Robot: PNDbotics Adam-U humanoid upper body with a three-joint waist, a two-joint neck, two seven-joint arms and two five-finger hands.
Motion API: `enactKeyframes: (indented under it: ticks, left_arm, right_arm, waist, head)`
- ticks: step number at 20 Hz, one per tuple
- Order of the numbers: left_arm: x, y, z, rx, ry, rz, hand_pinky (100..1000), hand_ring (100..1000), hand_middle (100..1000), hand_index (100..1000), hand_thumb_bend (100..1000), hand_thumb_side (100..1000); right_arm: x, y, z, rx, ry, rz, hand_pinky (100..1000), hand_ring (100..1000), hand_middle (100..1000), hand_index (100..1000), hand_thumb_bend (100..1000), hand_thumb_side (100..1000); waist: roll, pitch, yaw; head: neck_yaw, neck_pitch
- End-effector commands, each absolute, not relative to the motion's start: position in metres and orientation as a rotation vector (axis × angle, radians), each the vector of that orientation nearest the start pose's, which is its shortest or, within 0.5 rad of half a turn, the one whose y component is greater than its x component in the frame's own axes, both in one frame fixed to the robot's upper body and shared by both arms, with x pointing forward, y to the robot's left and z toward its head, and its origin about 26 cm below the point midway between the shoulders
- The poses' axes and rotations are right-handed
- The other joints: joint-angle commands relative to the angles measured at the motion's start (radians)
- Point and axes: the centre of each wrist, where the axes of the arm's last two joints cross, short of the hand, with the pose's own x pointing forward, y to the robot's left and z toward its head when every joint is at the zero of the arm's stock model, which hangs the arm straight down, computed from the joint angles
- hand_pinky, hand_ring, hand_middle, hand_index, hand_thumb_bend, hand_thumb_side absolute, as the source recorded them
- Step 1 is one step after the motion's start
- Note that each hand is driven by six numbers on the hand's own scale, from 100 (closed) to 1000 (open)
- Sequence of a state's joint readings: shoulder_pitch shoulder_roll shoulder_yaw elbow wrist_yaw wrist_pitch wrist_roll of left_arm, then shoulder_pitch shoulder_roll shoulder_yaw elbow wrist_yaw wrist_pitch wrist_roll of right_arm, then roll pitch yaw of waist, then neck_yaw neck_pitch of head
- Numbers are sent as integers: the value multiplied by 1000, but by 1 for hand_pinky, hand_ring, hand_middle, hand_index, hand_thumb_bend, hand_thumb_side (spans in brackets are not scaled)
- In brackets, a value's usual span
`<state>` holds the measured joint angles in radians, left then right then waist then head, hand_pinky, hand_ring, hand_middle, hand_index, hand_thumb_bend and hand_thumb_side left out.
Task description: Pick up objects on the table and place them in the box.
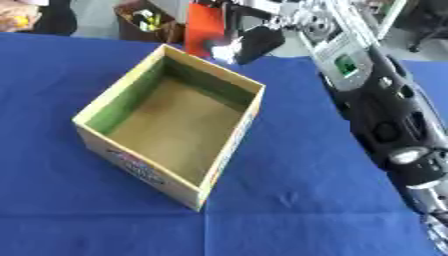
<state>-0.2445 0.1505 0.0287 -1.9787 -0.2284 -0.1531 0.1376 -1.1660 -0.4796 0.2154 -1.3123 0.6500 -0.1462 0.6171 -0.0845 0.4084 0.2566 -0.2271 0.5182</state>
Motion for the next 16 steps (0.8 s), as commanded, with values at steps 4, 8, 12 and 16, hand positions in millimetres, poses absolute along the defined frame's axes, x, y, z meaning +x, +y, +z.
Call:
enactKeyframes:
  ticks: [4, 8, 12, 16]
  left_arm:
    - [296, 246, 179, 365, -2418, -171, 328, 558, 624, 812, 100, 882]
    - [296, 246, 178, 368, -2416, -166, 328, 558, 624, 812, 100, 883]
    - [296, 245, 178, 367, -2416, -164, 328, 558, 623, 811, 100, 882]
    - [296, 245, 178, 366, -2414, -164, 327, 557, 623, 811, 100, 882]
  right_arm:
    - [428, -187, 362, -783, -1814, 1719, 586, 544, 205, 241, 100, 480]
    - [430, -179, 352, -749, -1801, 1735, 585, 543, 205, 241, 100, 477]
    - [434, -172, 339, -722, -1783, 1739, 583, 543, 206, 241, 100, 475]
    - [436, -170, 330, -740, -1759, 1738, 580, 543, 210, 248, 100, 461]
  waist:
    - [3, -14, 11]
    - [2, -11, 14]
    - [3, -8, 14]
    - [3, -5, 12]
  head:
    - [13, 6]
    - [13, 3]
    - [14, 0]
    - [15, -4]
